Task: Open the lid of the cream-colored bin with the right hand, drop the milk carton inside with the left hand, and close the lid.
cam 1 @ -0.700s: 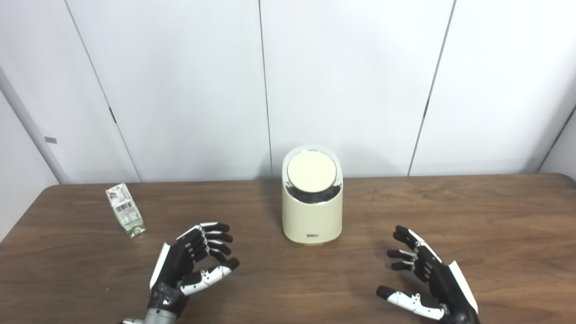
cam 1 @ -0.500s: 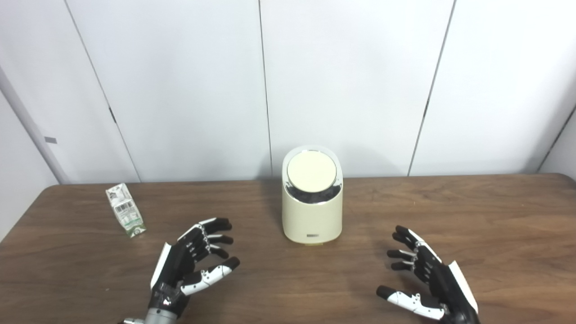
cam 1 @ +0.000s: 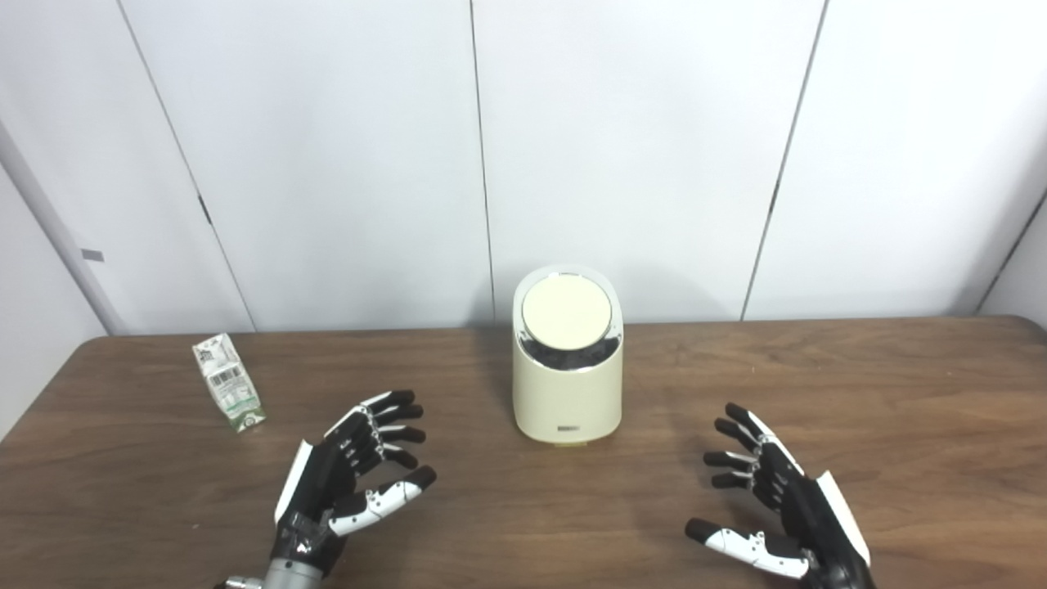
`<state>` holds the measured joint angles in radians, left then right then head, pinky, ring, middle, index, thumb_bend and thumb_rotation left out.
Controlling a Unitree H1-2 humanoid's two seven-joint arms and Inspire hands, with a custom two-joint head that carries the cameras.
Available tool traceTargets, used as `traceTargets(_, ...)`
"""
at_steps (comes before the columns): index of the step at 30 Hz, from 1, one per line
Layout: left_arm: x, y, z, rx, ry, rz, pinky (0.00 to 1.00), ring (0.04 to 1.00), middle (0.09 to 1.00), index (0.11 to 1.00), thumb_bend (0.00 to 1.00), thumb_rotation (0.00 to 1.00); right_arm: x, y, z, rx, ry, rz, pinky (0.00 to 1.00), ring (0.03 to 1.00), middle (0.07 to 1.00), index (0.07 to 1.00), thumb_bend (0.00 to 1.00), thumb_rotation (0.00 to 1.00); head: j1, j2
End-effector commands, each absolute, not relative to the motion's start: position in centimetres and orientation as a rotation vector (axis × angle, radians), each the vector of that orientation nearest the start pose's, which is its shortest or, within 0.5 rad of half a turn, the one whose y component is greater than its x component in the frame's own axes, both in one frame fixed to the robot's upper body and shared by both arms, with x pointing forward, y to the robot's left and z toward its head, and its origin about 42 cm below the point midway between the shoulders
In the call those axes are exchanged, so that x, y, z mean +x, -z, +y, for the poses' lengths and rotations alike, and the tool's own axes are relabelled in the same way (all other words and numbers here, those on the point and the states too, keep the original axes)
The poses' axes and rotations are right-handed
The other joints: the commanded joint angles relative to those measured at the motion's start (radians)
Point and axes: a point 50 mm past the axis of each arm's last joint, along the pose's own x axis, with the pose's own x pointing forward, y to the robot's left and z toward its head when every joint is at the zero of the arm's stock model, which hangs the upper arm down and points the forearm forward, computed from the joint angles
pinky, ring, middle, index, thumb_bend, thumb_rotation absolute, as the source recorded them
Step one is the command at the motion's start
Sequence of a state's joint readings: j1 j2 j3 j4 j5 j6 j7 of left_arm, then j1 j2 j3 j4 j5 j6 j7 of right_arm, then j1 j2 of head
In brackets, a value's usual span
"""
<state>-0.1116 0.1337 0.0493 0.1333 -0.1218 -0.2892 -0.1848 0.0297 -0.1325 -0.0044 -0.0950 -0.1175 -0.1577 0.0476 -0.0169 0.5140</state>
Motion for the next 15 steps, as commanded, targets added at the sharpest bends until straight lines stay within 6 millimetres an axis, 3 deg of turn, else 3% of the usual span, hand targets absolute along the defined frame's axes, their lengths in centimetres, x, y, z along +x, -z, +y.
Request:
traceTargets(1, 30.2, -7.9, 25.3, 0.009, 0.135, -0.175, 0.54, 0.661, 0.743, 0.784, 0.66, 0.03, 27.9, -13.7, -24.6, -0.247, -0.075, -0.284, 0.65, 0.738, 0.872, 0.903, 0.66, 0.24, -0.003, -0.004)
traceTargets(5, 30.6, -7.6, 25.2, 0.012, 0.133, -0.177, 0.54, 0.659, 0.741, 0.78, 0.66, 0.03, 28.7, -15.1, -24.4, -0.248, -0.08, -0.309, 0.67, 0.753, 0.867, 0.894, 0.67, 0.24, -0.012, -0.02)
traceTargets(15, 31.7, -6.7, 25.2, 0.004, 0.138, -0.172, 0.53, 0.657, 0.747, 0.778, 0.67, 0.04, 32.2, -21.2, -24.4, -0.392, -0.047, -0.406, 0.67, 0.79, 0.867, 0.889, 0.73, 0.32, -0.033, -0.061)
